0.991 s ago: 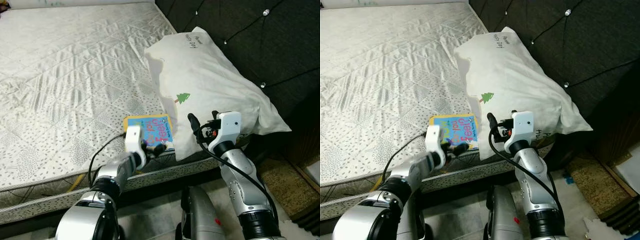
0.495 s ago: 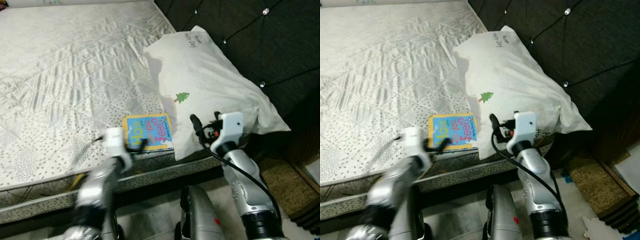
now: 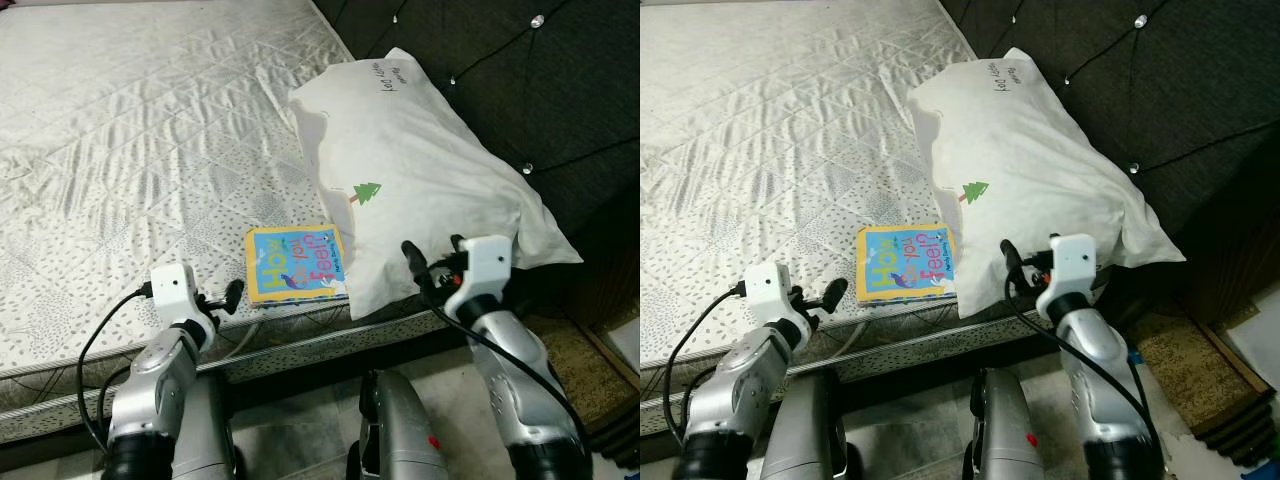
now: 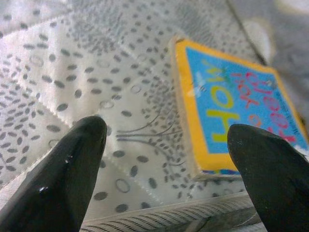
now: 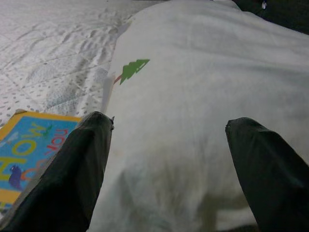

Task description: Clean up the room

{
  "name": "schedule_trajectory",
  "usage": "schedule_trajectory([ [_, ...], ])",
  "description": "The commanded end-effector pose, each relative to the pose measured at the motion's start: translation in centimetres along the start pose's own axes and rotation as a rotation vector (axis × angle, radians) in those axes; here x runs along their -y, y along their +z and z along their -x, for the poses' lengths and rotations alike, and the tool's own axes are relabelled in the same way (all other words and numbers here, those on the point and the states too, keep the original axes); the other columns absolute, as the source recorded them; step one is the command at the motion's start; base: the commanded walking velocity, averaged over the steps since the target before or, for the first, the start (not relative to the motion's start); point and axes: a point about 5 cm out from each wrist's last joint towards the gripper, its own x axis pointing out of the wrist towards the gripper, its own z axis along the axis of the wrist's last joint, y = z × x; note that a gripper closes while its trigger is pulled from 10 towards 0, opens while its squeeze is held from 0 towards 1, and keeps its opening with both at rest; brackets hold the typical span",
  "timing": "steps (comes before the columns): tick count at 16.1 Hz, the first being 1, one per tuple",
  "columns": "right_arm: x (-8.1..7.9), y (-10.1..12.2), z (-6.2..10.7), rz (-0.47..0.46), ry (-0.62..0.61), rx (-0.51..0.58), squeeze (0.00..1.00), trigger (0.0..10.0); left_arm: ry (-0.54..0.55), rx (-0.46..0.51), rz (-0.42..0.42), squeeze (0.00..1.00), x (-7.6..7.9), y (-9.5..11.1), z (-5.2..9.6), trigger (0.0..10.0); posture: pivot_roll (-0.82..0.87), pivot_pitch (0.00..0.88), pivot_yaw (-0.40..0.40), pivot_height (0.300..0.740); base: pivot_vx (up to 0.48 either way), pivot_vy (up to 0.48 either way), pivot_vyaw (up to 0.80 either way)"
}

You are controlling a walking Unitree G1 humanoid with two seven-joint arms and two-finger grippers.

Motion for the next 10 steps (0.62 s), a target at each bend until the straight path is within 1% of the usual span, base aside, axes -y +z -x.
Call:
schedule_trajectory([
  [1,0.3,0.3,0.6,0.004,0.002,0.000,0.00,10.0,-0.012,-0.016,0.006,0.00,0.3,-0.4,-0.4,10.0,-0.10,0.135,-0.069,0.560,0.000,0.000,0.00],
  [2,0.5,0.3,1.1,0.012,-0.001,-0.006,0.00,10.0,-0.016,-0.026,0.008,0.00,0.4,-0.6,-0.9,10.0,-0.11,0.136,-0.067,0.560,0.000,0.000,0.00],
  [4,1.3,0.4,1.4,0.025,-0.027,-0.008,0.00,10.0,-0.040,-0.052,0.001,0.00,0.7,-1.1,-1.5,10.0,-0.12,0.135,-0.067,0.560,0.000,0.000,0.00],
  [5,1.4,0.6,1.4,0.027,-0.033,-0.005,0.00,10.0,-0.053,-0.062,0.005,0.00,0.8,-1.3,-1.8,10.0,-0.13,0.135,-0.067,0.560,0.000,0.000,0.00],
  [6,1.5,1.0,1.1,0.030,-0.037,0.006,0.00,10.0,-0.079,-0.092,0.000,0.00,1.2,-1.7,-2.3,10.0,-0.13,0.134,-0.067,0.560,0.000,0.000,0.00],
  [10,1.4,1.6,0.7,0.031,-0.036,0.017,0.00,10.0,-0.102,-0.141,0.000,0.00,1.8,-2.6,-3.1,10.0,-0.14,0.130,-0.067,0.560,0.000,0.000,0.00],
])
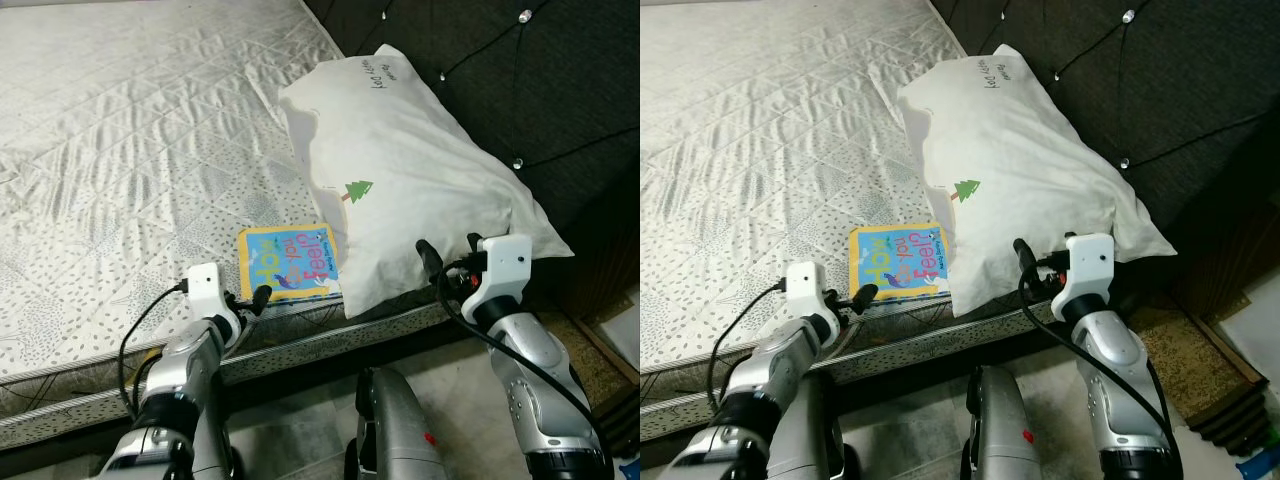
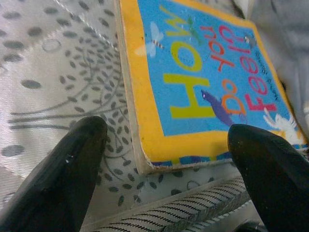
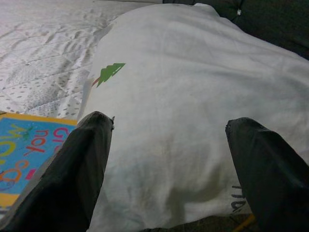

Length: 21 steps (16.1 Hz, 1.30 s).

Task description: Clean up the room

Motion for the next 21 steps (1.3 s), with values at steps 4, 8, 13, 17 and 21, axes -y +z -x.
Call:
schedule_trajectory([
  [4,0.5,0.5,0.0,0.006,-0.012,0.006,0.00,10.0,-0.009,-0.026,-0.006,0.00,0.2,-0.6,-0.6,10.0,-0.15,0.127,-0.074,0.560,0.000,0.000,0.00],
  [8,0.4,0.9,-0.5,0.008,-0.011,0.017,0.00,10.0,-0.014,-0.035,-0.013,0.00,0.6,-0.8,-1.0,10.0,-0.16,0.118,-0.077,0.560,0.000,0.000,0.00],
  [13,0.3,1.2,-0.9,0.008,-0.003,0.031,0.00,10.0,-0.033,-0.071,-0.027,0.00,1.5,-1.5,-1.3,10.0,-0.16,0.106,-0.076,0.560,0.000,0.000,0.00],
  [17,0.3,1.2,-0.8,0.007,-0.006,0.033,0.00,10.0,-0.042,-0.090,-0.036,0.00,1.9,-1.9,-1.4,10.0,-0.16,0.106,-0.073,0.560,0.000,0.000,0.00],
  [21,0.1,1.3,-1.0,0.002,-0.003,0.039,0.00,10.0,-0.069,-0.094,-0.059,0.00,2.6,-2.0,-1.5,10.0,-0.16,0.111,-0.075,0.560,0.000,0.000,0.00],
])
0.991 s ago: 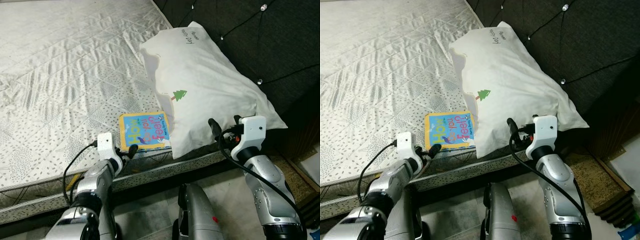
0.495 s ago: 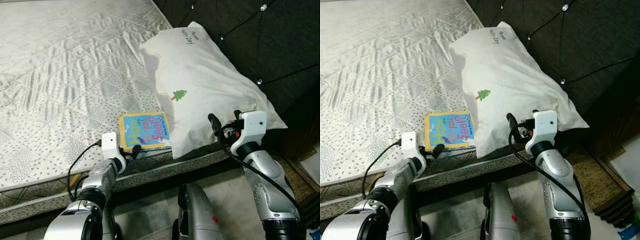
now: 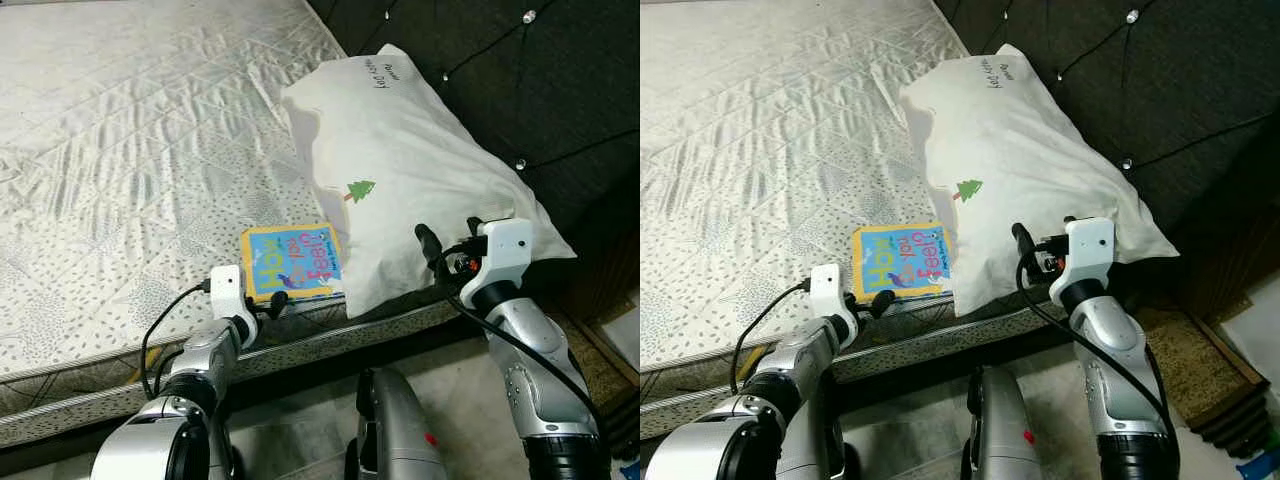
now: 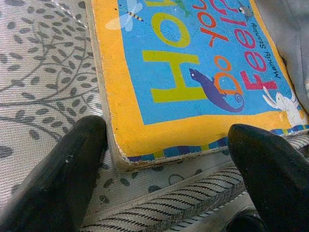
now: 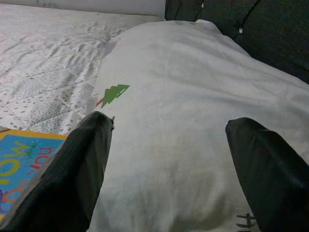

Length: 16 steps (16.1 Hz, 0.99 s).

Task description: Clean up the room

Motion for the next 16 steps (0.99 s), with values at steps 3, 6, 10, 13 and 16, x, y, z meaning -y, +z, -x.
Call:
schedule_trajectory([
  [3,0.2,0.0,-0.1,-0.005,-0.008,-0.003,0.00,10.0,-0.059,-0.037,-0.013,0.00,1.2,-1.0,-0.2,10.0,-0.16,0.112,-0.075,0.560,0.000,0.000,0.00],
  [6,-0.2,-0.1,-0.4,-0.011,0.002,-0.001,0.00,10.0,-0.070,-0.041,-0.016,0.00,1.6,-1.0,-0.2,10.0,-0.15,0.109,-0.076,0.560,0.000,0.000,0.00],
  [10,-0.3,0.1,-0.5,-0.013,0.001,0.007,0.00,10.0,-0.102,-0.042,-0.046,0.00,2.1,-0.9,-0.4,10.0,-0.15,0.107,-0.071,0.560,0.000,0.000,0.00],
  [13,-0.2,-0.1,-0.4,-0.015,-0.007,0.009,0.00,10.0,-0.085,-0.021,-0.094,0.00,0.6,-0.6,0.4,10.0,-0.14,0.102,-0.059,0.560,0.000,0.000,0.00],
  [16,-0.5,-0.3,-0.8,-0.028,-0.010,0.012,0.00,10.0,-0.069,0.022,-0.107,0.00,-1.2,-0.6,2.3,10.0,-0.10,0.099,-0.050,0.560,0.000,0.000,0.00],
])
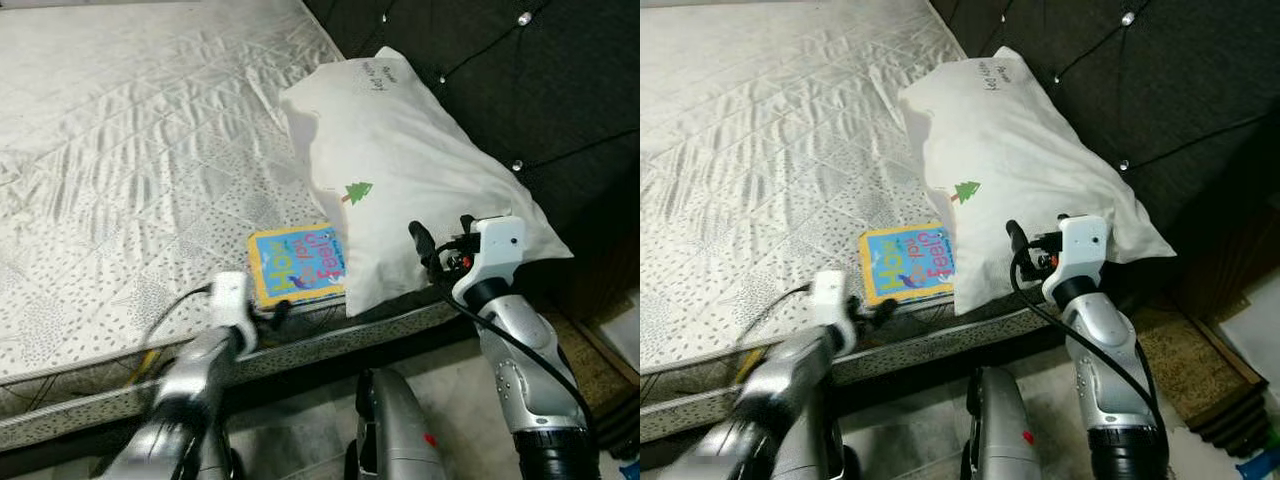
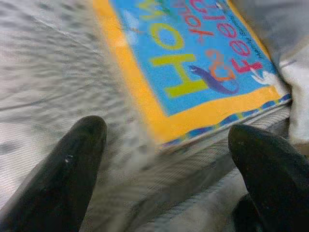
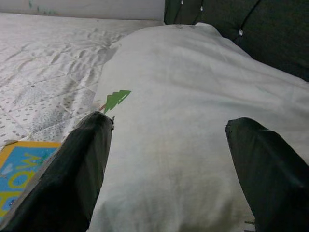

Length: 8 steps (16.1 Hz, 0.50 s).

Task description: Clean up the room

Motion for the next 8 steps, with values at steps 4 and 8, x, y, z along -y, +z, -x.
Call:
schedule_trajectory([
  [4,-0.4,-0.1,-0.7,-0.015,0.002,0.007,0.00,10.0,0.011,0.028,-0.056,0.00,-0.4,0.2,3.4,10.0,-0.06,0.082,-0.053,0.560,0.000,0.000,0.00],
  [8,-1.3,0.2,-1.8,-0.078,0.022,0.042,0.00,10.0,0.138,0.373,-0.101,0.00,0.8,4.7,7.5,10.0,-0.02,0.042,-0.053,0.560,0.000,0.000,0.00],
])
